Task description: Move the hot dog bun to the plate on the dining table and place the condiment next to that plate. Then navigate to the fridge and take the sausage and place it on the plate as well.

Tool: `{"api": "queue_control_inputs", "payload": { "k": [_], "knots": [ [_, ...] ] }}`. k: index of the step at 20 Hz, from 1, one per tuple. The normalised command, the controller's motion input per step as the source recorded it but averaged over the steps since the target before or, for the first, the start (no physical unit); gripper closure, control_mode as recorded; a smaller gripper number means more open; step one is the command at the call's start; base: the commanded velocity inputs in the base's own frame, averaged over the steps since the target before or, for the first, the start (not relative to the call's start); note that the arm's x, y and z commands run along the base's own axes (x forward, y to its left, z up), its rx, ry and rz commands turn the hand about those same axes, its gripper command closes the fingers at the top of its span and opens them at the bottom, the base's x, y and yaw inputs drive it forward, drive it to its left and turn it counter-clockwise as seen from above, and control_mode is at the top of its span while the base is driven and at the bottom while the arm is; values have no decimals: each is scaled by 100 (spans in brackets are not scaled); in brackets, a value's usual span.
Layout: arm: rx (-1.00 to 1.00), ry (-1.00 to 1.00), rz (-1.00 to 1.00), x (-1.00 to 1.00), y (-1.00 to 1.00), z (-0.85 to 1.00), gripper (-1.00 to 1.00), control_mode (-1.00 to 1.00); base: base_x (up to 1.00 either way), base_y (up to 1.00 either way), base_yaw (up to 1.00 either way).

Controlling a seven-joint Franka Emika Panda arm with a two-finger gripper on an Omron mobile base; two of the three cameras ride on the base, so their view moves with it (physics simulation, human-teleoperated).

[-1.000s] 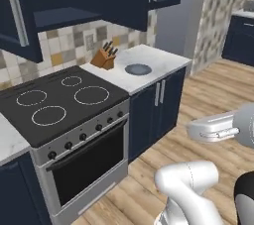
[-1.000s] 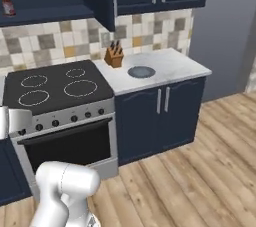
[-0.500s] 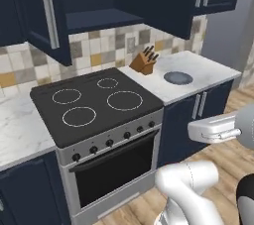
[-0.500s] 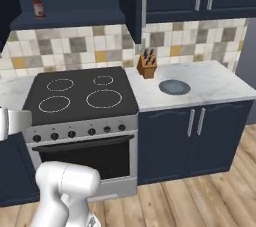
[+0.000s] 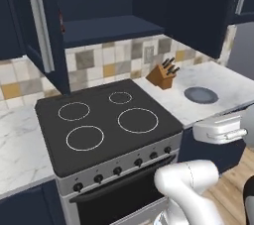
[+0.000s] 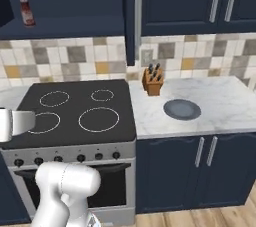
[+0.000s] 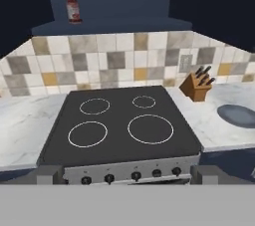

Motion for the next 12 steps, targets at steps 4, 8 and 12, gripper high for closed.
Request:
{"api": "queue_control_inputs", "payload": {
  "k": [4, 8, 12],
  "knots": [
    [0, 0, 0, 0, 0, 0, -100, 100, 79, -5, 10],
    [0, 0, 0, 0, 0, 0, -100, 100, 66, 0, 14],
    [0, 0, 0, 0, 0, 0, -100, 100, 52, 0, 24]
  ]
}}
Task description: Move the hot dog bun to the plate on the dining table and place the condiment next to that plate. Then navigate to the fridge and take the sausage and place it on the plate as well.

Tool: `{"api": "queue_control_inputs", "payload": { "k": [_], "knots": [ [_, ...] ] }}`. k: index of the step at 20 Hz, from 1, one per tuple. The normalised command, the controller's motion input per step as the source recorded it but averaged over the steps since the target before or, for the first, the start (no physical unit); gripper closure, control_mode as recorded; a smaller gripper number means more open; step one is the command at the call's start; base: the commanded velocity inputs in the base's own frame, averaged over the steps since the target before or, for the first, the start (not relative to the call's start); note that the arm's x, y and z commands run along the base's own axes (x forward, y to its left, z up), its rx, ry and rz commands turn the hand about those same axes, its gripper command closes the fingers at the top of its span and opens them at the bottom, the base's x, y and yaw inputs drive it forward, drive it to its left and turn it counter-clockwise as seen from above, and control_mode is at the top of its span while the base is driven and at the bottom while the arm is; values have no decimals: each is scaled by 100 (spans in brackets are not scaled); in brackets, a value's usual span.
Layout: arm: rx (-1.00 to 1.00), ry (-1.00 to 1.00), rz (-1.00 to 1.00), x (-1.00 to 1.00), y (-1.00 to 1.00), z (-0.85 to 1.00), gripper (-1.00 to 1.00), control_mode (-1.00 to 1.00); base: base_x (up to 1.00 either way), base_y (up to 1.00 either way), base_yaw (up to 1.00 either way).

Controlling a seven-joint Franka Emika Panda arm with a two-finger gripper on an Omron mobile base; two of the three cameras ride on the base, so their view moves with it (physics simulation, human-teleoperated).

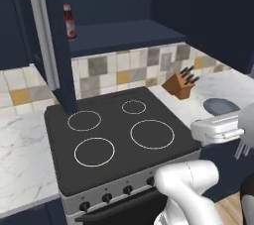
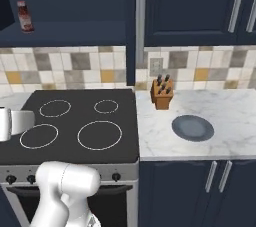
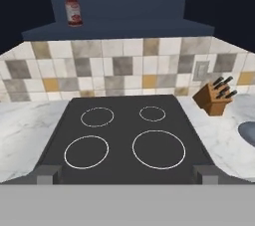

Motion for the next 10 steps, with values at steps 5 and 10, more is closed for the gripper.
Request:
{"api": "queue_control_inputs", "payload": {
  "k": [5, 10],
  "knots": [
    [0, 0, 0, 0, 0, 0, -100, 100, 83, 0, 32],
    [0, 0, 0, 0, 0, 0, -100, 100, 68, 7, 43]
  ]
}}
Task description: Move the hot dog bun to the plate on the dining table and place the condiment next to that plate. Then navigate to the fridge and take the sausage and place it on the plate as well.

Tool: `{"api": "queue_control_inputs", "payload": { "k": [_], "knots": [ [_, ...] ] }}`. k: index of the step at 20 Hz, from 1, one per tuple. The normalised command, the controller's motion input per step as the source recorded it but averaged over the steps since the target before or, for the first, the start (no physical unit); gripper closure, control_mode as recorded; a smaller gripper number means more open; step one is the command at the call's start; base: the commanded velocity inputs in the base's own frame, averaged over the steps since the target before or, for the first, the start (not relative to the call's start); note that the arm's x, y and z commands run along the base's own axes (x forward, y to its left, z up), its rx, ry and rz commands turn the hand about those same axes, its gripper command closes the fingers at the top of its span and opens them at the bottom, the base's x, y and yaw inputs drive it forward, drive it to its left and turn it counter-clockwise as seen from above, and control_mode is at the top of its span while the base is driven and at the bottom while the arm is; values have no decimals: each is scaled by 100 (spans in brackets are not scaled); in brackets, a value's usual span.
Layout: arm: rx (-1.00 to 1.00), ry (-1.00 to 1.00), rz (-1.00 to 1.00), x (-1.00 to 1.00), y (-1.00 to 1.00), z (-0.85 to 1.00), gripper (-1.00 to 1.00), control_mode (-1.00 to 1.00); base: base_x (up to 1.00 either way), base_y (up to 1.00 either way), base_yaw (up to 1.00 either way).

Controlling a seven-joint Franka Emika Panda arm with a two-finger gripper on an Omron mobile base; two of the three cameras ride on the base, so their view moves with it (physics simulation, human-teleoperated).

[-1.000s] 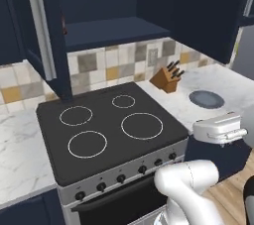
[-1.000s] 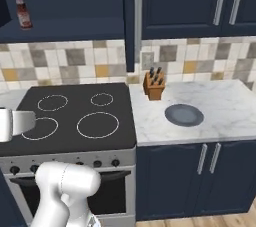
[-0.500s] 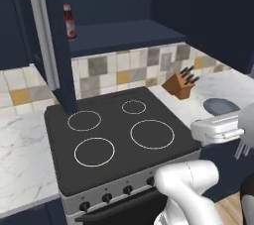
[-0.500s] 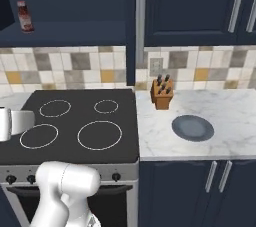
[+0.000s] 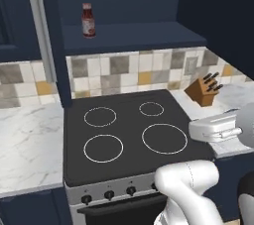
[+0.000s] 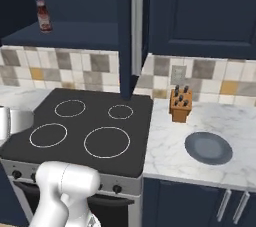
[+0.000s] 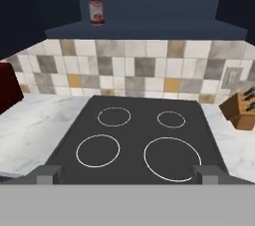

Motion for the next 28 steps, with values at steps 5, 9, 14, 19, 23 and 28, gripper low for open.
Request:
{"api": "queue_control_inputs", "payload": {
  "k": [5, 9, 14, 19, 23, 28],
  "knots": [
    [0, 0, 0, 0, 0, 0, -100, 100, -25, 39, 22],
    [0, 0, 0, 0, 0, 0, -100, 100, -1, 15, 0],
    [0, 0, 0, 0, 0, 0, -100, 100, 90, 0, 0],
    [0, -2, 1, 15, 0, 5, -100, -100, 77, 0, 3],
    [-5, -12, 10, 70, 0, 54, -100, -100, 0, 0, 0],
    [-6, -8, 6, 52, 1, 63, -100, -100, 0, 0, 0]
  ]
}}
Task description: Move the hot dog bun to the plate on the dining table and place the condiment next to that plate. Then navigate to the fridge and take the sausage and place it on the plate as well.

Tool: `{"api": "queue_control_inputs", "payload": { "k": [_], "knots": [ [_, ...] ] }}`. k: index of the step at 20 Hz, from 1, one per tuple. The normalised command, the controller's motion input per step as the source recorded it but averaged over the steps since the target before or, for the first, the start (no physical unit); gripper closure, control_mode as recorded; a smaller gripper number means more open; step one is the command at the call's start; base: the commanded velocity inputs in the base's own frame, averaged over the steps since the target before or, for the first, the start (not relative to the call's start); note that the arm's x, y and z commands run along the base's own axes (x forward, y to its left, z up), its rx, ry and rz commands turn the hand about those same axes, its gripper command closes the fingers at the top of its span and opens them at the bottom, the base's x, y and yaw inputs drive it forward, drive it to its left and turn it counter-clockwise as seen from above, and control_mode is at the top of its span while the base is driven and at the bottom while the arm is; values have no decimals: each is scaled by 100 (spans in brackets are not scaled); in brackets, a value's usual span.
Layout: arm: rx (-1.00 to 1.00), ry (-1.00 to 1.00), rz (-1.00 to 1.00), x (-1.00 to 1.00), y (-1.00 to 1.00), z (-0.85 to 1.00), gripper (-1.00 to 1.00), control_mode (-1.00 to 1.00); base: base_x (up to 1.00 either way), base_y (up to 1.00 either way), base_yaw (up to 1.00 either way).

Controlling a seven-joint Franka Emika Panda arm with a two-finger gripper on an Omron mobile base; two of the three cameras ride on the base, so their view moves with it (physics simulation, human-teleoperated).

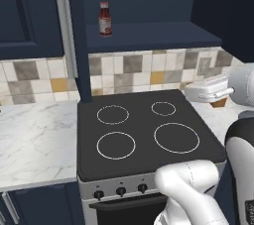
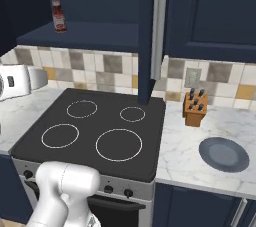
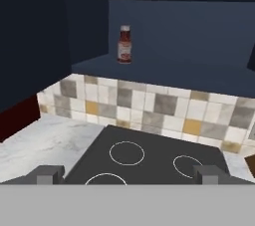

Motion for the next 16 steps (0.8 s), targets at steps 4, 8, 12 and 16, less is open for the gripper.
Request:
{"api": "queue_control_inputs", "payload": {
  "k": [4, 8, 12, 16],
  "knots": [
    [-4, -1, 0, 32, 4, 64, -100, -100, 0, 0, 0],
    [-3, -1, 0, 18, 15, 35, -100, -100, 0, 0, 0],
    [0, 0, 0, 0, 0, 0, -100, -100, 0, 0, 0],
    [0, 0, -7, 0, -1, 20, -100, -100, 0, 0, 0]
  ]
}}
